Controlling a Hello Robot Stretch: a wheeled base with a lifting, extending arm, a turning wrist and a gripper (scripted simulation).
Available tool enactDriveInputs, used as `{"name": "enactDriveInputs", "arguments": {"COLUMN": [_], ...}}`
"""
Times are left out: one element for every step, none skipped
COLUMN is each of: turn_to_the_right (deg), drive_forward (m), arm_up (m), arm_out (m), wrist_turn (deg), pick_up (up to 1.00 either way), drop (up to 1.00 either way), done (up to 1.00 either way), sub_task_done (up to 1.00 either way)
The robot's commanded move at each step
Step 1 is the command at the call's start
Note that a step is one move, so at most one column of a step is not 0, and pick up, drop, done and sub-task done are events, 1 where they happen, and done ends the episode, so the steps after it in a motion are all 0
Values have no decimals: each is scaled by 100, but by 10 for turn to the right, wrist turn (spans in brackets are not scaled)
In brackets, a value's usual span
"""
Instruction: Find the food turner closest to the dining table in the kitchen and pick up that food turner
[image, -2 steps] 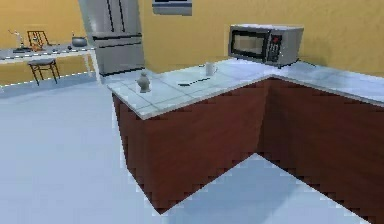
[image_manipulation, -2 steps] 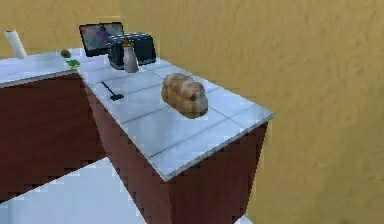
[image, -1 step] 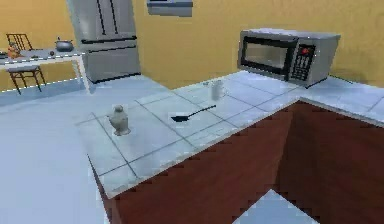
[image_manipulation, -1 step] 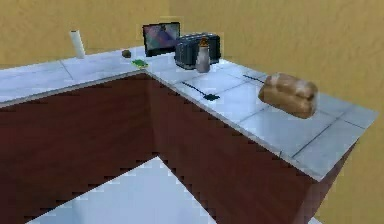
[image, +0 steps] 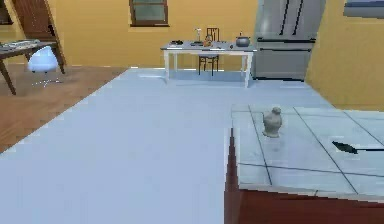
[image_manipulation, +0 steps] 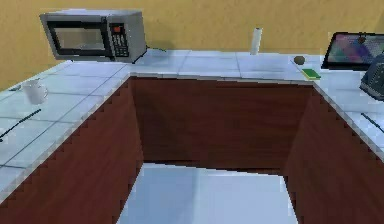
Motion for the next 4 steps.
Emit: {"name": "enactDriveInputs", "arguments": {"turn_to_the_right": [-360,-30,450,450], "drive_forward": [0,0,0,0], "arm_up": [0,0,0,0], "arm_out": [0,0,0,0], "wrist_turn": [0,0,0,0], "pick_up": [0,0,0,0], "drop": [0,0,0,0], "done": [0,0,0,0], "sub_task_done": [0,0,0,0]}}
